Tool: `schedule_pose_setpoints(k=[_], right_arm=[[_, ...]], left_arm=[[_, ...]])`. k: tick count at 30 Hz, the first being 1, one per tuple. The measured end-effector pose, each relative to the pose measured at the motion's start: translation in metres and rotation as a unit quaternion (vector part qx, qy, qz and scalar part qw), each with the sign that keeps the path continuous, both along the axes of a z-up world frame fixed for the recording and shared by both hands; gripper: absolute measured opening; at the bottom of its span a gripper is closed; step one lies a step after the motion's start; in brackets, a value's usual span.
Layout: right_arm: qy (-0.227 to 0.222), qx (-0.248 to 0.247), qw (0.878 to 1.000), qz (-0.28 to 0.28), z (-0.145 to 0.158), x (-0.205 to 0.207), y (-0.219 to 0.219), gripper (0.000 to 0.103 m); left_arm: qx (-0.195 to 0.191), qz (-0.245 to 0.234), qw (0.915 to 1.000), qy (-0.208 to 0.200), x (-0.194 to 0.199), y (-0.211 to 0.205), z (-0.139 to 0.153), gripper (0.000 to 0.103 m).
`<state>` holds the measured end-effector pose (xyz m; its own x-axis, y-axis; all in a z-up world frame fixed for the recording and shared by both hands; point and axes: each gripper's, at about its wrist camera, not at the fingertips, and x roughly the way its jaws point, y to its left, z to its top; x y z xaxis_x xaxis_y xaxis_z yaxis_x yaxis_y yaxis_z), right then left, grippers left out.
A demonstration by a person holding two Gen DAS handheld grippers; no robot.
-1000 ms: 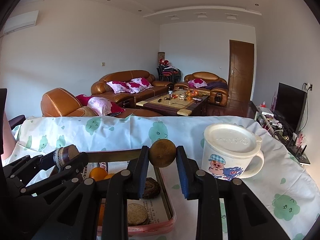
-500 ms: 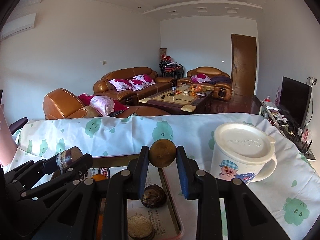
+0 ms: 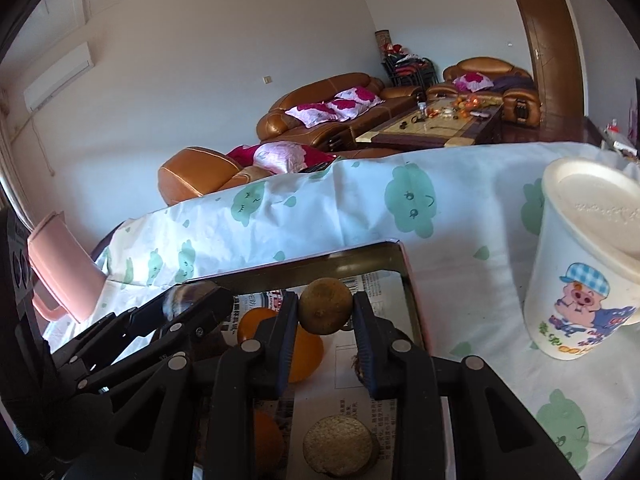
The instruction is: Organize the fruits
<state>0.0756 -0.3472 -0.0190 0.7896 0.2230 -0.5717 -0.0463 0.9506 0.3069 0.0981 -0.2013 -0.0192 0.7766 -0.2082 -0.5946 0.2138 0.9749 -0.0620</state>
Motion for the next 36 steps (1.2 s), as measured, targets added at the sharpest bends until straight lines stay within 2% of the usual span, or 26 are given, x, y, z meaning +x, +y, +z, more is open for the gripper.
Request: schedule_pose_setpoints(k=[2,6,8,11,13,15,17,19,22,26,36], right_arm=[[0.0,0.026,1.0,0.011,-0.001,0.0,-0.003,0.03],[-0.013,0.088,0.995,0.039,0.001,-0.005,-0.009,0.032],[-0.019,0.101,0.994,0.045,0.002,-0.007,-0.009,0.037],[-0.03,0.096,0.994,0.04,0.006,-0.012,-0.008,0.047],[-0.045,0.084,0.995,0.022,0.011,-0.02,-0.007,0.05],[-0.062,0.05,0.997,-0.007,0.016,-0.028,-0.004,0.054],[-0.085,0.003,0.995,-0.043,0.022,-0.038,0.001,0.066],[-0.116,-0.039,0.99,-0.074,0.028,-0.047,0.009,0.075],[-0.164,-0.077,0.978,-0.107,0.035,-0.063,0.018,0.079],[-0.208,-0.097,0.965,-0.128,0.038,-0.081,0.025,0.083],[-0.221,-0.112,0.958,-0.141,0.038,-0.109,0.032,0.083]], left_arm=[[-0.003,0.015,0.9999,-0.006,-0.004,0.005,0.002,0.068],[-0.018,0.036,0.9989,-0.023,-0.012,0.018,0.009,0.084],[-0.019,0.051,0.9981,-0.03,-0.015,0.024,0.011,0.095],[-0.026,0.063,0.9969,-0.038,-0.02,0.033,0.013,0.103],[-0.03,0.058,0.9968,-0.046,-0.024,0.034,0.014,0.103],[-0.022,0.06,0.9962,-0.06,-0.03,0.034,0.016,0.103],[-0.012,0.068,0.9945,-0.078,-0.034,0.034,0.017,0.103],[-0.005,0.074,0.993,-0.091,-0.038,0.035,0.017,0.103],[0.009,0.08,0.9919,-0.099,-0.042,0.036,0.016,0.103],[0.024,0.081,0.9892,-0.119,-0.049,0.036,0.015,0.103],[0.022,0.065,0.9856,-0.154,-0.079,0.041,0.018,0.103]])
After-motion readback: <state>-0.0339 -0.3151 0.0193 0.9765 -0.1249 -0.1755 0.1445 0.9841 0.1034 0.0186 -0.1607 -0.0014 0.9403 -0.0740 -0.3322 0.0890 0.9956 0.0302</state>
